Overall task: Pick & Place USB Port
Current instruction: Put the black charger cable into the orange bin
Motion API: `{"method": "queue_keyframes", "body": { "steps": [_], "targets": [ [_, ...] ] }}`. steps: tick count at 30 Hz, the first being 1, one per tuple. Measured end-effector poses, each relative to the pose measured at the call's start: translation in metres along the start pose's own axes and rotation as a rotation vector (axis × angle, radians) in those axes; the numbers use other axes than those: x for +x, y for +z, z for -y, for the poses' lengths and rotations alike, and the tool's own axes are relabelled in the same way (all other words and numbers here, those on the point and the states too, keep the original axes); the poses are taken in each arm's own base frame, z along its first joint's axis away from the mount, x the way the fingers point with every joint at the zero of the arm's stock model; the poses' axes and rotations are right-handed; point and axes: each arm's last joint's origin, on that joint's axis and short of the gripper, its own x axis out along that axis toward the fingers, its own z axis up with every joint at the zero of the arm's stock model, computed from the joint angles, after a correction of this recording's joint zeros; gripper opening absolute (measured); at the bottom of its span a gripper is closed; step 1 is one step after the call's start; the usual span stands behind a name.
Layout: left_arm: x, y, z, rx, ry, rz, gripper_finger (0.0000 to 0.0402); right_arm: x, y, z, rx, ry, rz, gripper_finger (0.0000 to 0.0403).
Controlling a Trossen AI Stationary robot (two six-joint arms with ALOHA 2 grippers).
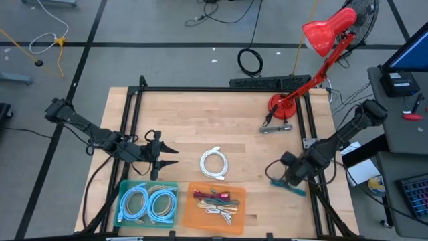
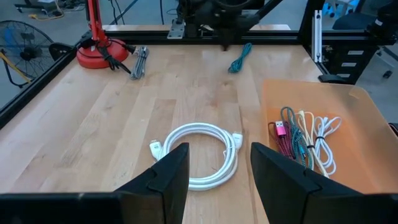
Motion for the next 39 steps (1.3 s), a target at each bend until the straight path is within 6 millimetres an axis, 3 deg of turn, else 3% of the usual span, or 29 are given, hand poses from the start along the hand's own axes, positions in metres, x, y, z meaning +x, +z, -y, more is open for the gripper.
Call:
{"method": "queue_keyframes", "body": {
  "steps": [3, 9, 15, 21, 27, 33, 39],
  "targets": [
    [0.000, 0.000, 0.000, 0.000, 0.000, 0.000, 0.0172, -0.001, 0.010, 0.013, 0.022, -0.148, 0.167, 0.0003],
    [0.000, 0.000, -0.001, 0.001, 0.020, 0.004, 0.0172, -0.004, 0.035, 0.024, -0.015, -0.284, 0.452, 0.0008],
    [0.000, 0.000, -0.001, 0.005, 0.022, 0.003, 0.0172, -0.006, 0.068, 0.031, -0.003, -0.323, 0.512, 0.0014],
    [0.000, 0.000, -0.001, 0.008, 0.022, 0.003, 0.0172, -0.012, 0.106, 0.038, -0.073, -0.339, 0.609, 0.0048],
    [0.000, 0.000, -0.001, 0.009, 0.023, 0.003, 0.0172, -0.014, 0.135, 0.061, -0.091, -0.321, 0.557, 0.0111],
    [0.000, -0.001, -0.001, 0.012, 0.024, -0.002, 0.0172, -0.005, 0.150, 0.086, -0.100, -0.344, 0.409, 0.0179],
    [0.000, -0.001, -0.001, 0.013, 0.024, -0.002, 0.0172, 0.009, 0.159, 0.095, -0.157, -0.396, 0.308, 0.0214]
  ]
}}
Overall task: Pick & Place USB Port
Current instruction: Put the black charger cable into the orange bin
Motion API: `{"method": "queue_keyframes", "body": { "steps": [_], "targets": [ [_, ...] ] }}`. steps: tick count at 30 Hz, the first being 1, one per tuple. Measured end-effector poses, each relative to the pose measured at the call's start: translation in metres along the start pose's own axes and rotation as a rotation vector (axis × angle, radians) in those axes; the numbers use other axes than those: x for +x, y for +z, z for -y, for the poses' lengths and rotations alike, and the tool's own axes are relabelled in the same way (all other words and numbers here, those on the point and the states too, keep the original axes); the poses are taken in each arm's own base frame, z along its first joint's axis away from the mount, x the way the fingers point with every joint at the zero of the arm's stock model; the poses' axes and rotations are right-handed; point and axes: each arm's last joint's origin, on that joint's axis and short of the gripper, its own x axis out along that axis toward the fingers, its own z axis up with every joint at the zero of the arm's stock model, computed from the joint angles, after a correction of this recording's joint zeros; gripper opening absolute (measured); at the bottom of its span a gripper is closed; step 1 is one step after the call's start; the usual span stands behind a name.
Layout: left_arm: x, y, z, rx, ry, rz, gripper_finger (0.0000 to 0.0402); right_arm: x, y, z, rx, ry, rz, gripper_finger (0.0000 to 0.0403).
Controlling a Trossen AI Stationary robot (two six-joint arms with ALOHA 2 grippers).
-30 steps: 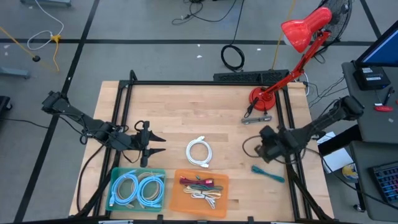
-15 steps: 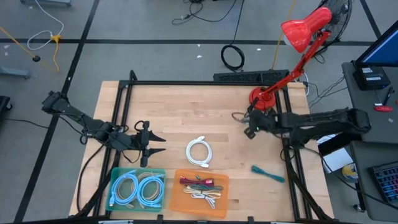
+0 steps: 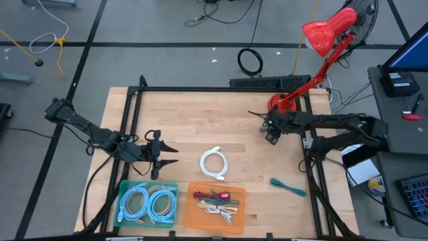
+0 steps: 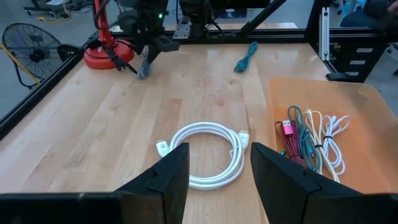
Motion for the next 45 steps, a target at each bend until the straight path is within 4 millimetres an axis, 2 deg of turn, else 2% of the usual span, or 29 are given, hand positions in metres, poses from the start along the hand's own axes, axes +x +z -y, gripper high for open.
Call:
{"method": "queue_keyframes", "body": {
  "steps": [6, 10, 14, 21, 22, 28, 31, 35, 39, 45],
  "targets": [
    [0.000, 0.000, 0.000, 0.001, 0.000, 0.000, 0.0172, 0.019, 0.002, -0.006, -0.046, 0.025, -0.090, 0.0223],
    [0.000, 0.000, 0.000, -0.001, -0.001, 0.001, 0.0172, 0.029, -0.003, -0.009, -0.058, 0.028, -0.174, 0.0214],
    [0.000, 0.000, 0.000, 0.002, 0.000, 0.000, 0.0172, 0.032, -0.006, -0.010, -0.013, 0.046, -0.216, 0.0169],
    [0.000, 0.000, 0.000, 0.002, 0.000, 0.001, 0.0172, 0.029, -0.007, -0.014, 0.029, 0.096, -0.217, 0.0029],
    [0.000, 0.000, 0.000, 0.001, 0.000, 0.001, 0.0172, 0.029, -0.007, -0.015, 0.026, 0.096, -0.218, 0.0020],
    [0.000, 0.000, 0.000, -0.001, 0.000, 0.001, 0.0172, 0.024, -0.009, -0.025, 0.051, 0.080, -0.197, 0.0037],
    [0.000, 0.000, 0.000, 0.003, 0.001, 0.002, 0.0172, 0.014, -0.008, -0.031, 0.057, 0.113, -0.156, 0.0024],
    [0.000, 0.000, 0.000, 0.006, 0.001, 0.002, 0.0172, -0.011, -0.005, -0.043, 0.079, 0.249, -0.085, 0.0014],
    [0.000, 0.000, 0.000, 0.006, 0.001, 0.001, 0.0172, -0.047, 0.009, -0.059, 0.106, 0.429, 0.125, 0.0014],
    [0.000, 0.000, 0.000, 0.007, 0.002, 0.000, 0.0172, -0.095, 0.012, -0.094, 0.061, 0.667, 0.310, 0.0009]
  ]
}}
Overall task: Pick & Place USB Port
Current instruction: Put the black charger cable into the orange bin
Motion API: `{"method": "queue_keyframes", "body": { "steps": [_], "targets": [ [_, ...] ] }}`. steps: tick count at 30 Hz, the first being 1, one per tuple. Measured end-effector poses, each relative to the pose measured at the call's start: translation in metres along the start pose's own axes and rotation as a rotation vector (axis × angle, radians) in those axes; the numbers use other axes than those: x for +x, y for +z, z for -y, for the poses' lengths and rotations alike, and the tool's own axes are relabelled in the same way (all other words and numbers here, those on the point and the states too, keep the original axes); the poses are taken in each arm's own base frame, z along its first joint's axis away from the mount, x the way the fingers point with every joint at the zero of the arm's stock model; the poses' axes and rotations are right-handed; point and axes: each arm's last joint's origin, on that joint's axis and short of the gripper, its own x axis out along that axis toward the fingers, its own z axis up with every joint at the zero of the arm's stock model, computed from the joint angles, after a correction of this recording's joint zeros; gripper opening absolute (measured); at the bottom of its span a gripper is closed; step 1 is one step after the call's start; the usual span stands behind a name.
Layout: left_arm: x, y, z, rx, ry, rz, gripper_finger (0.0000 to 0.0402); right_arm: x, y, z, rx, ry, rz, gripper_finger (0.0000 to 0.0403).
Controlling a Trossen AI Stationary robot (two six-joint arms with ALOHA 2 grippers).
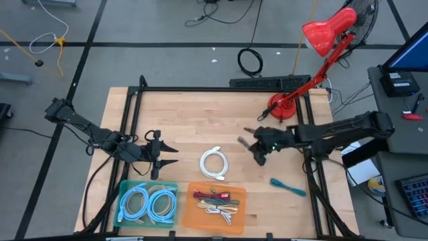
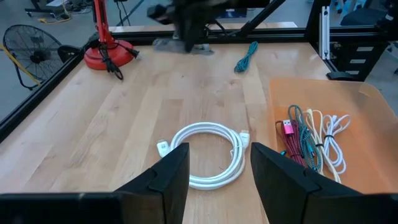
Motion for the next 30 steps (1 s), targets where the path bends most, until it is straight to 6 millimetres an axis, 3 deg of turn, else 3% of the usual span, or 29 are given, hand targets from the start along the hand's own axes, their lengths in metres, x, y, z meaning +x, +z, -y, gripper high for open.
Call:
{"method": "queue_keyframes", "body": {
  "steps": [8, 13, 17, 22, 30],
  "targets": [
    [0.000, 0.000, 0.000, 0.001, 0.001, -0.001, 0.0172, 0.000, 0.012, -0.076, -0.155, 0.168, 0.100, 0.0009],
    [0.000, -0.001, 0.000, 0.003, 0.003, -0.006, 0.0172, 0.017, 0.023, -0.120, -0.268, 0.201, 0.084, 0.0009],
    [0.000, -0.001, 0.000, 0.006, 0.005, -0.013, 0.0172, 0.043, 0.026, -0.149, -0.333, 0.252, 0.007, 0.0008],
    [0.000, -0.003, 0.000, 0.000, 0.006, -0.024, 0.0172, 0.077, 0.024, -0.167, -0.366, 0.323, -0.111, 0.0008],
    [0.000, -0.003, -0.001, 0.000, 0.008, -0.032, 0.0172, 0.108, 0.016, -0.159, -0.359, 0.280, -0.201, 0.0008]
  ]
}}
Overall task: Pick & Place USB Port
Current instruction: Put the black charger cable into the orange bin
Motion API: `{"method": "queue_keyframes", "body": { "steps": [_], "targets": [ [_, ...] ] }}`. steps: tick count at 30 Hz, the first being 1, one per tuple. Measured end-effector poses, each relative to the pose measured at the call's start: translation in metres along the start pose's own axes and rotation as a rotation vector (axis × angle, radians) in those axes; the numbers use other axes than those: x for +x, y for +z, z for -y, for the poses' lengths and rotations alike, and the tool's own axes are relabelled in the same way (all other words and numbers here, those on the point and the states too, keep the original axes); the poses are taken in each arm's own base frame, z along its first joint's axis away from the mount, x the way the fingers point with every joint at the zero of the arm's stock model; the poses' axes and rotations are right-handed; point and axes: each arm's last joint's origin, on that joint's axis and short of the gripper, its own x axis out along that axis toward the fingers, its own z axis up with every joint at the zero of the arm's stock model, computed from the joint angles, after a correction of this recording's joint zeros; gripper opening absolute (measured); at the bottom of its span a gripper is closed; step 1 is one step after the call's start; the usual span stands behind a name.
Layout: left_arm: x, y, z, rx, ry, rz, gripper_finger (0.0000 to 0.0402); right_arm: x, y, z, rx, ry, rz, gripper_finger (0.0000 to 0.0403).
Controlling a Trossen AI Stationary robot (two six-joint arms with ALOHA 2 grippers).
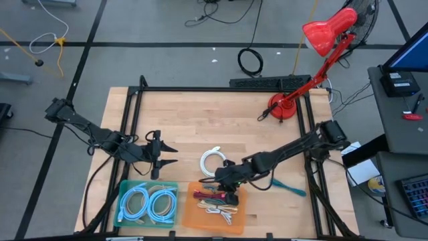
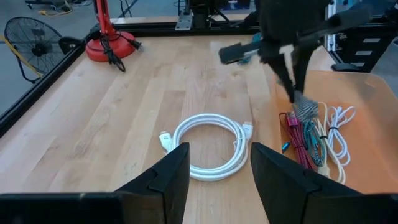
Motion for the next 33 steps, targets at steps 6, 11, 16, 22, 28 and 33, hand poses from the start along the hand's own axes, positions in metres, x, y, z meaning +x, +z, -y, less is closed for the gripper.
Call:
{"method": "queue_keyframes", "body": {
  "steps": [6, 11, 16, 22, 28, 33],
  "targets": [
    [0.000, 0.000, 0.000, 0.000, 0.000, -0.001, 0.0172, 0.012, -0.004, 0.007, 0.012, -0.020, -0.030, 0.0008],
    [0.000, 0.000, 0.000, 0.000, 0.000, -0.001, 0.0172, 0.023, -0.011, 0.013, 0.026, -0.044, -0.081, 0.0008],
    [0.000, 0.000, 0.000, 0.000, 0.000, -0.002, 0.0172, 0.028, -0.013, 0.018, 0.036, -0.043, -0.115, 0.0008],
    [0.000, 0.000, 0.000, 0.001, 0.000, -0.003, 0.0172, 0.028, -0.015, 0.023, 0.035, -0.072, -0.143, 0.0010],
    [0.000, -0.001, 0.000, 0.003, 0.000, -0.006, 0.0172, 0.030, -0.019, 0.024, 0.034, -0.079, -0.170, 0.0035],
    [0.000, -0.001, 0.000, 0.003, 0.000, -0.006, 0.0172, 0.030, -0.018, 0.022, 0.031, -0.066, -0.153, 0.0059]
  ]
}}
